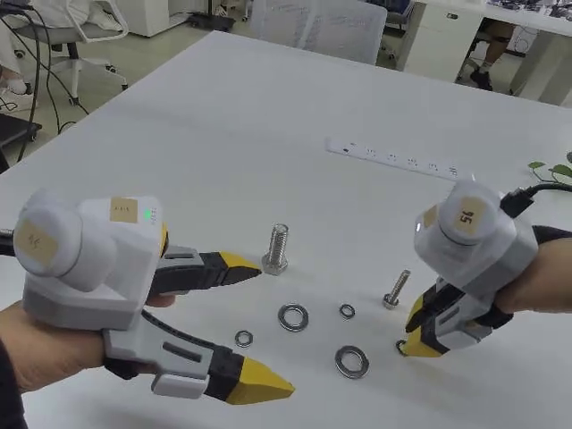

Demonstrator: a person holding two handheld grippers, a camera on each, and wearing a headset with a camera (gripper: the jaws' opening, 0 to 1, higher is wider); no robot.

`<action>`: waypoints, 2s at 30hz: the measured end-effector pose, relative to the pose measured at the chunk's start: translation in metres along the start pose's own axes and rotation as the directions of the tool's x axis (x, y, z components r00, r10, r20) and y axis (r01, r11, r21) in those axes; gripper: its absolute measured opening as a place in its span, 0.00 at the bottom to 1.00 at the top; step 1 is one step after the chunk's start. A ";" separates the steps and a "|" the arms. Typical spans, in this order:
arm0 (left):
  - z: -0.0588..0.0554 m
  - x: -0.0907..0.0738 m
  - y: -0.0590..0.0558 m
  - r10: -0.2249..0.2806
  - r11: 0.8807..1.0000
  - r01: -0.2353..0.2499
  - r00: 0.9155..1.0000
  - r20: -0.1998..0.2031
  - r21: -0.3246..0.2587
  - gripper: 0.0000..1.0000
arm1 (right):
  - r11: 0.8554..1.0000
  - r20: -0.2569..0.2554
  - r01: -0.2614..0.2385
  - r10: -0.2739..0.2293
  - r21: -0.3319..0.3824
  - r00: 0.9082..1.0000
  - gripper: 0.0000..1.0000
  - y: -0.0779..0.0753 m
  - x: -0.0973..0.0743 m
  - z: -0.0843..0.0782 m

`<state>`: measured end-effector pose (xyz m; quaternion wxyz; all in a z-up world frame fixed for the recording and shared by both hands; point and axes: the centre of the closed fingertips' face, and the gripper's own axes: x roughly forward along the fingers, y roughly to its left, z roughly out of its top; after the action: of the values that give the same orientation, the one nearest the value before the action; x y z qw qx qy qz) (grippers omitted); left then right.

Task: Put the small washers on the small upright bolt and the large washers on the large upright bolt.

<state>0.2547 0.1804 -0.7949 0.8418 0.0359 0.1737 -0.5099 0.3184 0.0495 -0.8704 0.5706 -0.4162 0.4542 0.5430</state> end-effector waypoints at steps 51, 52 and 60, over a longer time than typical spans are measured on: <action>0.002 -0.001 -0.001 0.004 1.000 -0.004 1.000 0.002 0.001 0.77 | 0.998 -0.022 0.059 -0.059 -0.021 0.998 0.14 -0.011 -0.022 -0.002; 0.002 -0.001 0.000 0.005 1.000 -0.005 1.000 0.003 0.001 0.77 | 0.998 -0.021 0.059 -0.060 -0.019 0.998 0.14 -0.011 -0.025 -0.001; 0.003 -0.001 -0.001 0.004 1.000 -0.004 1.000 0.007 0.003 0.77 | 0.996 0.001 0.084 -0.084 -0.030 0.996 0.14 -0.015 -0.047 0.008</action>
<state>0.2548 0.1799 -0.7920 0.8433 0.0356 0.1698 -0.5086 0.3343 0.0444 -0.8229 0.5867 -0.4436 0.4283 0.5249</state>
